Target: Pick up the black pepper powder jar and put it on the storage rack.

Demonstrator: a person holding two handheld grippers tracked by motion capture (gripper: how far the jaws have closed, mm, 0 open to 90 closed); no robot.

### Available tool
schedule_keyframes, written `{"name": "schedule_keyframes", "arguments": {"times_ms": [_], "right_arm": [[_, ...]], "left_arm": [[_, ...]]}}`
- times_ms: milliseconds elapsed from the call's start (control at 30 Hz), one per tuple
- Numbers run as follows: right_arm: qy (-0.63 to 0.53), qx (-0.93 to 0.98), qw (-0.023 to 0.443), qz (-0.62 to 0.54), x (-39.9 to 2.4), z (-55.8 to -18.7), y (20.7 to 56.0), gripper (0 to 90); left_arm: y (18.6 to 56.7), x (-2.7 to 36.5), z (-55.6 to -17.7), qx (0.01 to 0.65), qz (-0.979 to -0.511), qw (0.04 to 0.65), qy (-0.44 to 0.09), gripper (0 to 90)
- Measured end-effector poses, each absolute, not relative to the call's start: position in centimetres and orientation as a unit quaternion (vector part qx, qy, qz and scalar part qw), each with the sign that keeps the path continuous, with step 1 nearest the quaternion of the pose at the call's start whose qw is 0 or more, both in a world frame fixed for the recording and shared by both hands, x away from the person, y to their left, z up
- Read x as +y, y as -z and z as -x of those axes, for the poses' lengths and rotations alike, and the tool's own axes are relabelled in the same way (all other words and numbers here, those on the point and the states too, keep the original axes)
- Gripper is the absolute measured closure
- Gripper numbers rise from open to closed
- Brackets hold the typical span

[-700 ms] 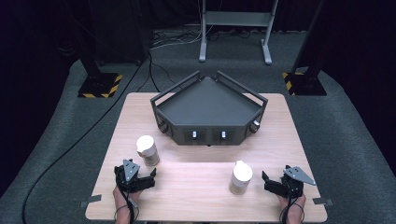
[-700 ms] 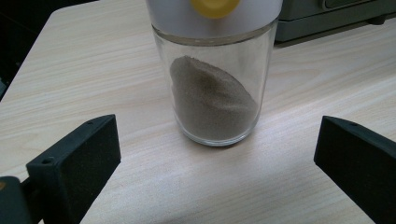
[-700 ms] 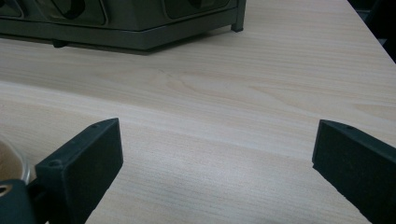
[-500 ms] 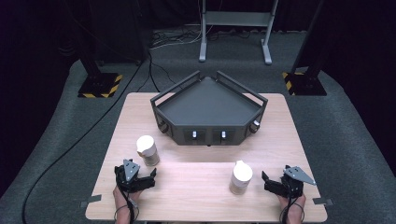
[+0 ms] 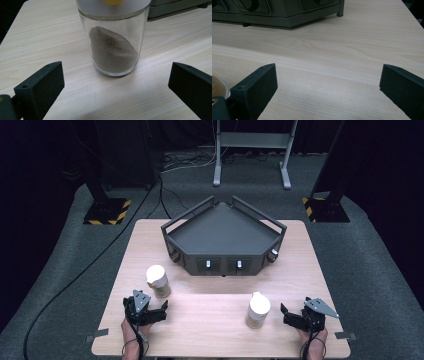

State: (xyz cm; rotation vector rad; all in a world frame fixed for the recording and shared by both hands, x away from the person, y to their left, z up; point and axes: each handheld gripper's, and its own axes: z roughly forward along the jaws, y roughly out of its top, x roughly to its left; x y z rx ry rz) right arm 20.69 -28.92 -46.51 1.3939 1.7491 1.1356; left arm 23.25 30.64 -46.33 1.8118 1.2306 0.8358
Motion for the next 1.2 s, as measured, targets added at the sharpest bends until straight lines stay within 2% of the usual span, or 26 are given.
{"name": "schedule_keyframes", "arguments": {"times_ms": [667,1200], "right_arm": [[-0.433,0.663,0.309,-0.527,-29.1,-20.7,46.5,0.7],[-0.434,0.661,0.311,-0.527,-29.0,-20.6,46.6,0.8]], "left_arm": [[44.9,30.3,-25.9,0.487,-0.711,0.4,-0.311,0.0],[45.8,30.4,-27.5,0.491,-0.706,0.413,-0.301,0.6]]}}
